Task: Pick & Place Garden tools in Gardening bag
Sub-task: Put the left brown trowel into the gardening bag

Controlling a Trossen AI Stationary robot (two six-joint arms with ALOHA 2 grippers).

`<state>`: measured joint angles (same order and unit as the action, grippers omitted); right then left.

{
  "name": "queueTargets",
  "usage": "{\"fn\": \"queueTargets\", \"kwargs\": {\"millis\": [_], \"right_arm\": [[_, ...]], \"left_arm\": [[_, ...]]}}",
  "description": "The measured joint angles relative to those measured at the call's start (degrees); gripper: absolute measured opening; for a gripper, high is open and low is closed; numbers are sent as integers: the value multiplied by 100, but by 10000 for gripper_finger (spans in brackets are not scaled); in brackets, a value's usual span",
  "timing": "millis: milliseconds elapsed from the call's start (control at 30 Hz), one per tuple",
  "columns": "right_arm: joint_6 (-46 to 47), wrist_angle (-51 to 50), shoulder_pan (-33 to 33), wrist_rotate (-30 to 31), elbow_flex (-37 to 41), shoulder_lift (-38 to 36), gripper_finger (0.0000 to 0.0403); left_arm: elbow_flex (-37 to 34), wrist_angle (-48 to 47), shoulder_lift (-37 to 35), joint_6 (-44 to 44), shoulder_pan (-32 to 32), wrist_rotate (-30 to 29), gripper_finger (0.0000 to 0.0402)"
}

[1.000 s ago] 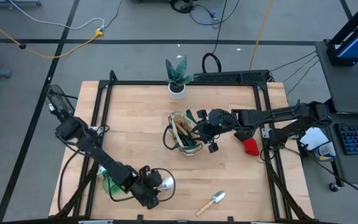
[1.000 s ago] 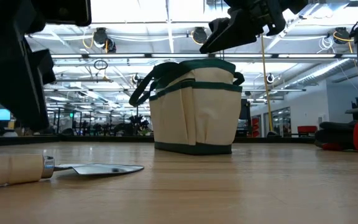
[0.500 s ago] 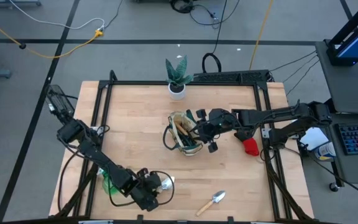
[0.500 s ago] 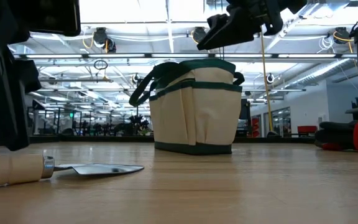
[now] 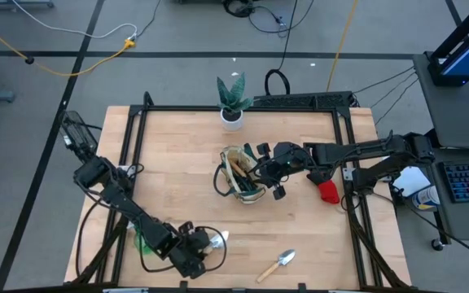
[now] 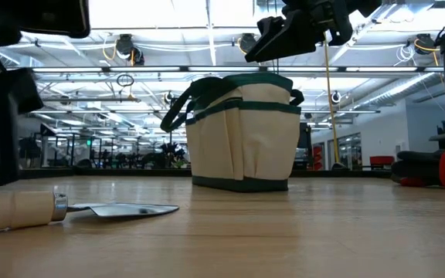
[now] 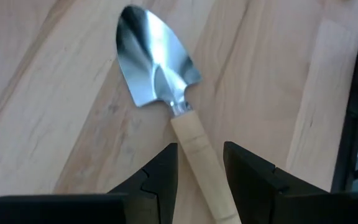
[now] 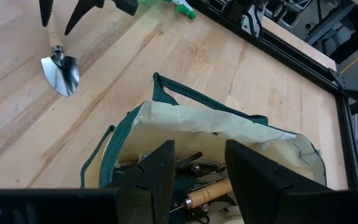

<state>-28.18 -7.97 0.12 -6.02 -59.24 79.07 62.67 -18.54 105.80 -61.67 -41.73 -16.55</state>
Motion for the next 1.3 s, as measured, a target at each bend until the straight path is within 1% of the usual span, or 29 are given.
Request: {"fn": "queueTargets", "kwargs": {"millis": [200, 300, 433, 533, 700, 900, 967, 1133, 1300], "right_arm": [[0, 0, 0, 0, 0, 0, 134], [-30, -4, 0, -4, 0, 0, 134], [-142, -10, 0, -2, 0, 2, 134], [-144, -4, 0, -2, 2, 2, 134], [-144, -4, 0, -3, 2, 2, 134], [-144, 0, 0, -4, 2, 2, 134], [-144, 0, 0, -4, 2, 2, 134], [-144, 0, 0, -4, 2, 2, 134], [-144, 28, 0, -4, 2, 2, 134]], "left_arm": [[0, 21, 133, -37, 28, -5, 131], [0, 235, 314, -57, 26, 198, 131], [17, 321, 502, -105, 24, 251, 131], [17, 240, 523, -74, -10, 245, 131], [17, 42, 535, 285, -20, 162, 131], [26, -353, 546, 273, -13, 226, 129], [22, -370, 546, 414, -9, 249, 118], [15, -396, 546, 504, 40, 298, 66], [9, -388, 440, 548, 129, 368, 66]]}}
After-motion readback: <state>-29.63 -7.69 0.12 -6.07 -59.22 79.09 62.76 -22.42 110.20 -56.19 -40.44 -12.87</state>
